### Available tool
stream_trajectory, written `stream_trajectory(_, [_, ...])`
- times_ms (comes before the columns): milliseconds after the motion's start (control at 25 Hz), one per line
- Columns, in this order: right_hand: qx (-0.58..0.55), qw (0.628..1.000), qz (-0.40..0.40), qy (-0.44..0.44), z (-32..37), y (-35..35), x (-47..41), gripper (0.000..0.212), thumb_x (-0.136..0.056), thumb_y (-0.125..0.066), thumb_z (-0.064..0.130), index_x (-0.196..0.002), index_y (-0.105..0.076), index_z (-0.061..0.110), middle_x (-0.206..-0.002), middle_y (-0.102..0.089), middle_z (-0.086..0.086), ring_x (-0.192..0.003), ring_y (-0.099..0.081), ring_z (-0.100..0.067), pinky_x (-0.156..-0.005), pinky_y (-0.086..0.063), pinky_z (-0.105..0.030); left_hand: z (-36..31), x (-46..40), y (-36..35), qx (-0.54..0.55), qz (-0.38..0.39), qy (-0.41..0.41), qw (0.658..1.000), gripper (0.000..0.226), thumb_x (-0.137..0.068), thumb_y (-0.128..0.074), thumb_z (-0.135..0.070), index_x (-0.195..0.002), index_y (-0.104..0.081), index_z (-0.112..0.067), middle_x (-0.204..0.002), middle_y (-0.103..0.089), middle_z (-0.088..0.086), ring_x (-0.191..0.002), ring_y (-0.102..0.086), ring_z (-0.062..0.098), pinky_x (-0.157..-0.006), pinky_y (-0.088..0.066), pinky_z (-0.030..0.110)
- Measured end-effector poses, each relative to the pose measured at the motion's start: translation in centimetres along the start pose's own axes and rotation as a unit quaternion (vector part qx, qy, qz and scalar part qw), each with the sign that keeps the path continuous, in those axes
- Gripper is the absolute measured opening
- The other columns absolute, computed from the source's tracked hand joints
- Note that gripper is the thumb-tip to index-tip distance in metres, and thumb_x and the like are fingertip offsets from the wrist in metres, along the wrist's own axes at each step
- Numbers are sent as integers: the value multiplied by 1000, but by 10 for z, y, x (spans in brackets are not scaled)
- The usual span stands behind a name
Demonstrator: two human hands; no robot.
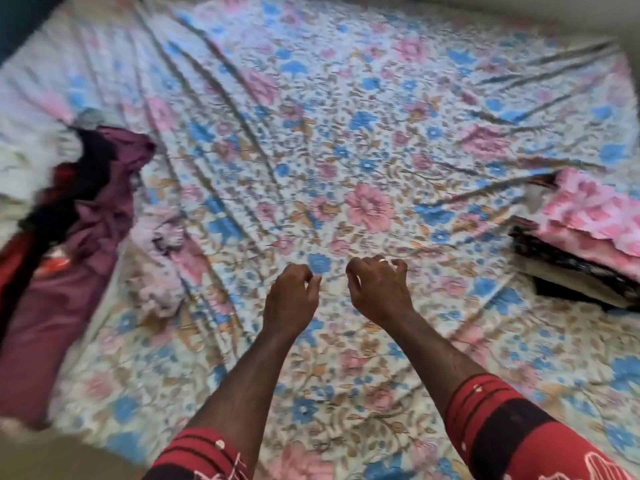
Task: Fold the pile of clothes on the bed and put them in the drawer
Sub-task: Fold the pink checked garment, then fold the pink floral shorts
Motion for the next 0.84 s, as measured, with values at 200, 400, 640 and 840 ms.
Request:
stream_trajectory(200, [-28,994,76,76,159,-56,-26,18,-103,-47,31,-96,-62,24,-87,-65,-1,-92,-62,-32,-97,-36,-53,141,16,129,-10,-44,92,995,20,-100,-63,-26,-83,-55,-19,-90,-54,1,-79,-55,24,-72,-41,34])
stream_trajectory(400, [-65,965,219,128,284,-123,-49,24,-103,-48,41,-120,-63,33,-132,-57,-4,-117,-61,-33,-93,-49,-44,245,20,200,-17,-46,172,984,12,-90,-66,-15,-82,-58,-19,-92,-57,1,-82,-60,26,-74,-51,38])
stream_trajectory(640, [-34,907,409,97,370,-214,-34,66,-103,-50,51,-160,-19,45,-170,17,-8,-156,-5,-45,-120,-21,-64,313,36,213,25,-5,203,979,17,-90,-64,-9,-86,-55,-23,-105,-51,1,-90,-62,26,-83,-51,36])
stream_trajectory(840, [-94,965,244,19,367,-198,-67,29,-97,-69,32,-126,-69,28,-127,-68,-9,-105,-68,-19,-96,-55,-47,320,42,198,117,50,244,961,18,-99,-64,-29,-115,-58,-26,-121,-54,-3,-99,-63,16,-85,-57,41])
Point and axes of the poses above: each hand's wrist, its own x-axis away from the middle knuckle, its own y-axis out of the back of the hand, z = x × y, the point moved 9 cm from there along -x, towards the middle knuckle
